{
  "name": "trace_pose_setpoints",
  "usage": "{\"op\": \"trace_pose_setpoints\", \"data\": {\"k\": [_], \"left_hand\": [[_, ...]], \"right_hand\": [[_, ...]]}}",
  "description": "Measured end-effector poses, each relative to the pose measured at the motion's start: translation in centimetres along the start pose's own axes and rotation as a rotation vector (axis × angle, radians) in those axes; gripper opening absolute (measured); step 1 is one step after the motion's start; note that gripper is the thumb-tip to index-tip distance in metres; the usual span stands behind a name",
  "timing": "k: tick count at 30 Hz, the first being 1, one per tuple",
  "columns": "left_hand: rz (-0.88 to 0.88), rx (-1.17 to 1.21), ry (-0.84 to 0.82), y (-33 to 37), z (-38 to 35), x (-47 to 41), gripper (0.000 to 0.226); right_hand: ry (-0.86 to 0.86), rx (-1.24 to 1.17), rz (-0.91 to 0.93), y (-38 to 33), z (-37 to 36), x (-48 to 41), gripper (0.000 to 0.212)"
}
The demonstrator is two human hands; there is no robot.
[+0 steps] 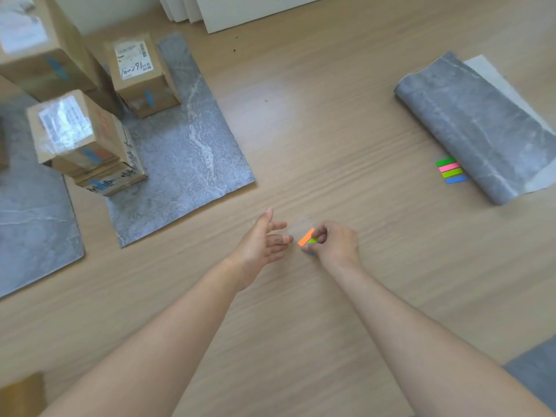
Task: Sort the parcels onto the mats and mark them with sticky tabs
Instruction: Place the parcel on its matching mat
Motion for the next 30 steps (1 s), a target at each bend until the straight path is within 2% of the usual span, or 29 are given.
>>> {"op": "trace_pose_setpoints", "data": {"k": [4, 8, 11, 14, 20, 23, 26, 30], "left_hand": [[0.013, 0.017, -0.013, -0.1, 0.0, 0.1, 0.064], [0.026, 0.046, -0.065, 0.0, -0.8, 0.3, 0.065], [0.042, 0.040, -0.081, 0.1, -1.6, 0.1, 0.065], [0.076, 0.045, -0.090, -0.3, -2.4, -0.3, 0.067], [0.139, 0.093, -0.132, -0.4, -3.0, -0.1, 0.072], [0.172, 0.064, -0.179, -0.1, -4.1, 0.4, 0.081], [0.190, 0.047, -0.170, 0.1, -5.2, 0.8, 0.087], [0.194, 0.068, -0.160, 0.0, -6.0, 1.1, 0.089]], "right_hand": [[-0.004, 0.002, 0.002, 0.0, 0.3, -0.2, 0.021], [-0.012, 0.120, 0.126, -1.0, 0.6, 0.0, 0.007], [-0.065, 0.274, 0.267, -1.9, 0.2, 0.3, 0.010], [-0.092, 0.320, 0.331, -2.3, 0.1, 0.5, 0.014], [-0.071, 0.194, 0.309, -1.4, 0.5, 0.1, 0.009], [-0.060, 0.134, 0.228, -0.5, 0.8, -0.2, 0.015], [0.070, 0.053, 0.092, 0.6, 2.3, -0.1, 0.024], [0.523, -0.155, -0.151, 3.5, 6.8, 1.3, 0.026]]}}
Point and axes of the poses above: each hand's wrist, its own x-axis away from the middle knuckle, its own z-axis out of the back of the hand, y = z × x, the point moved 8 cm from there along -x, towards the middle knuckle, and after that the axes turned 14 degrees about z, right-handed, at the moved point
